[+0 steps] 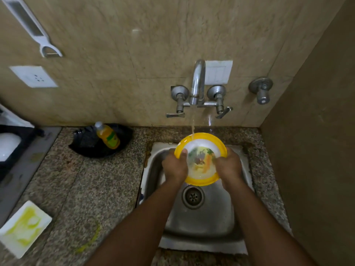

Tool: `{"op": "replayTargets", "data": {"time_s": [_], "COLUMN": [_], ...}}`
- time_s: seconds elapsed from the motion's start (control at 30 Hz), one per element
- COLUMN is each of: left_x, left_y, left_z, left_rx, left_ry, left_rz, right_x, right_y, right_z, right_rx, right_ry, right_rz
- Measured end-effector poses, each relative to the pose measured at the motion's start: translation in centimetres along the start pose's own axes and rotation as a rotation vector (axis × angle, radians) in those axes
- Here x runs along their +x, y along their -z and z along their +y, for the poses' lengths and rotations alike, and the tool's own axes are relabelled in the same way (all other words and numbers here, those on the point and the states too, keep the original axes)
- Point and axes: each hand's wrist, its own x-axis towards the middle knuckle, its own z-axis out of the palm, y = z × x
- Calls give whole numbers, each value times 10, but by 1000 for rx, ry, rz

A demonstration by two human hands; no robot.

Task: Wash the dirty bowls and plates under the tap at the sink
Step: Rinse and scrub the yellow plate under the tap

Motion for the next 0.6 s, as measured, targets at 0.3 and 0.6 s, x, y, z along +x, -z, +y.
{"op": "replayTargets", "data": {"time_s": [0.3,0.6], "left_x": [26,8], "left_y": [-14,-22], "left_z": [30,22], "left_rx": [388,-663], "left_ry": [-131,118], "left_rz": [-176,-422], "right_x": [-14,9], "right_y": [15,21], "right_z": [3,-12], "right_rx": [-132,20], "right_ry": [135,68], "right_rz": [144,280]}}
